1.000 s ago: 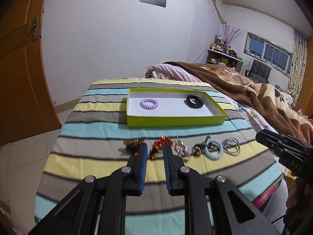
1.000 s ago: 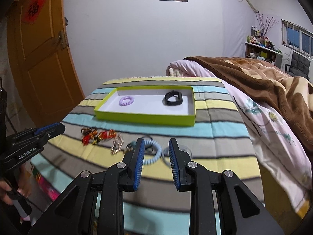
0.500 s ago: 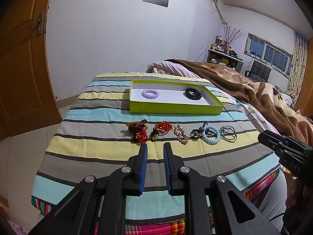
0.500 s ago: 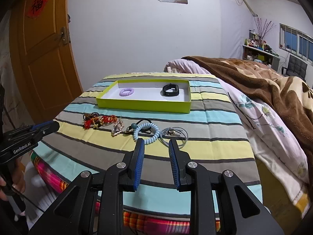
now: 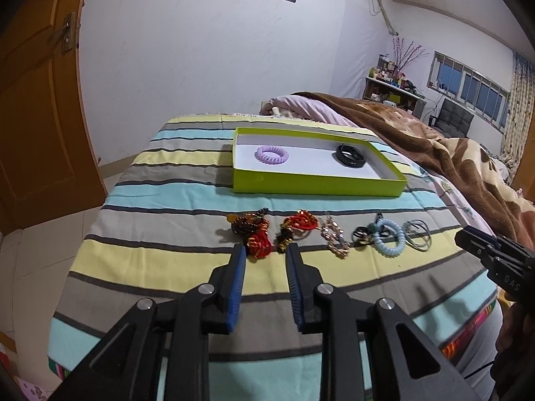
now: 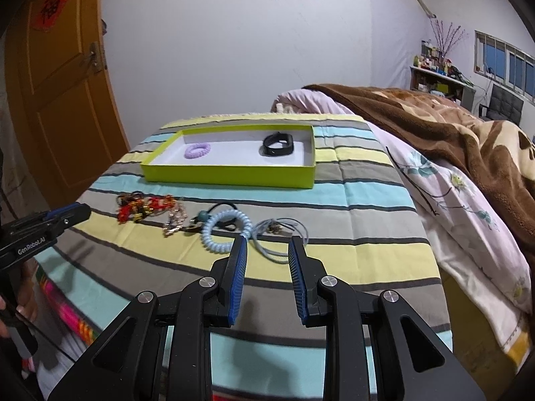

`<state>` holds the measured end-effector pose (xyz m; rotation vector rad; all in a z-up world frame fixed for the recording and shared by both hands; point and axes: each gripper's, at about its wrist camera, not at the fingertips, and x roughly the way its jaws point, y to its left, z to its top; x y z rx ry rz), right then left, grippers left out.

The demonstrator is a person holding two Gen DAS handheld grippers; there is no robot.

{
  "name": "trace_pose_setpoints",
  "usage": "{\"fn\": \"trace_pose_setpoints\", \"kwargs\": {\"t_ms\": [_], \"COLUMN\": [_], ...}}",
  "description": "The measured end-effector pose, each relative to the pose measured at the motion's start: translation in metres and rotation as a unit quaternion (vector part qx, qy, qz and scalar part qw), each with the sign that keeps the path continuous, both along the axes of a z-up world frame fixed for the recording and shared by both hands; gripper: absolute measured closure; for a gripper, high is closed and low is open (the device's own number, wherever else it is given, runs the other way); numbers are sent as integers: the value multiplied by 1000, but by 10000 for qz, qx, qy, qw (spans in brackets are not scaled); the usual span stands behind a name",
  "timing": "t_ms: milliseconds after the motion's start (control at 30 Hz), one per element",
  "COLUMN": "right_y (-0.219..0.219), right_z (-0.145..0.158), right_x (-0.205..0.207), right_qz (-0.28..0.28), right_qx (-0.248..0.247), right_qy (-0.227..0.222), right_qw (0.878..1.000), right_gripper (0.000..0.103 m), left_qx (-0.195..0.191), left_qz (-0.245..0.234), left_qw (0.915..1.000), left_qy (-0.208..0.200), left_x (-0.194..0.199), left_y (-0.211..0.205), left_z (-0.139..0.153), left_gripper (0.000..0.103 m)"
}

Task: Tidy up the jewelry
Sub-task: 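Grasp the grey cord with the right tool while the left tool grasps the brown beaded bracelet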

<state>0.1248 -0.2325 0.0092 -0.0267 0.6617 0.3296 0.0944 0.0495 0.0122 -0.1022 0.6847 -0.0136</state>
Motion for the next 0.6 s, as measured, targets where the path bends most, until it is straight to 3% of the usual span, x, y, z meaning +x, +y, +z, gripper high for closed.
{"fn": "trace_pose_setpoints", "kwargs": {"t_ms": [600], "right_y": [-4], "right_z": [-35], "right_x": [61], "right_qz": [80], "right_qx": [-83], "right_qy": [710], "right_qw": [9974], "right_gripper": [77], "left_qx": [-303], "left_qz": [133], "left_qw": [9983], "left_qy": [490], "left_x": [55], "left_y": [17], "left_z": [-29], "left_gripper": [71]}}
